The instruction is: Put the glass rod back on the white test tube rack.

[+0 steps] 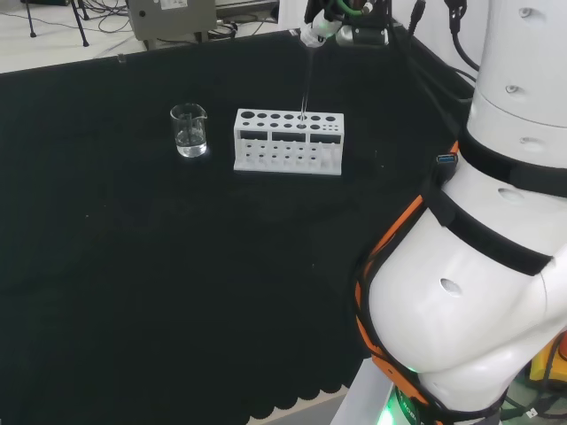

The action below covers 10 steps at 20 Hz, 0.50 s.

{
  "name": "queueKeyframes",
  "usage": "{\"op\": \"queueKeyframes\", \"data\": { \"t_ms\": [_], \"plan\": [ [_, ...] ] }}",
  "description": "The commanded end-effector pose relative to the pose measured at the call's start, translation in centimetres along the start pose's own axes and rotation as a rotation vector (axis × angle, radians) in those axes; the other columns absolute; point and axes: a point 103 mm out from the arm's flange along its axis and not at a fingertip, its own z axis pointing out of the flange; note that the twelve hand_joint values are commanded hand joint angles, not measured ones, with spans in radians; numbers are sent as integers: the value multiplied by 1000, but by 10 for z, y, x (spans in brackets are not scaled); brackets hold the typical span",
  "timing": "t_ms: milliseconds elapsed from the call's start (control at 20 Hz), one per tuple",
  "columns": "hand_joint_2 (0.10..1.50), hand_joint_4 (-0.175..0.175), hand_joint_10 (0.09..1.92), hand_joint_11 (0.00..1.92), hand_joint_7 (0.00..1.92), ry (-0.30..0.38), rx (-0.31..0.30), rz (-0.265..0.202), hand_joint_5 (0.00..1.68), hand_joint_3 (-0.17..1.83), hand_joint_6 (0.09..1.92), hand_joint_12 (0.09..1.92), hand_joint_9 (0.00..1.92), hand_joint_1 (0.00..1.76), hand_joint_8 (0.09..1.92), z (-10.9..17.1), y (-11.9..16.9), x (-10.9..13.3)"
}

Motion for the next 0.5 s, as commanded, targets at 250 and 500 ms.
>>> {"op": "queueKeyframes", "data": {
  "t_ms": [250, 500],
  "plan": [
    [1024, -175, 443, 1809, 1583, 6, 37, -10, 1499, -175, 103, 838, 1920, 1236, 913, 20, 18, -3],
    [1024, -175, 443, 1809, 1583, 6, 47, -15, 1499, -175, 102, 839, 1920, 1236, 913, 22, 25, -3]
  ]
}}
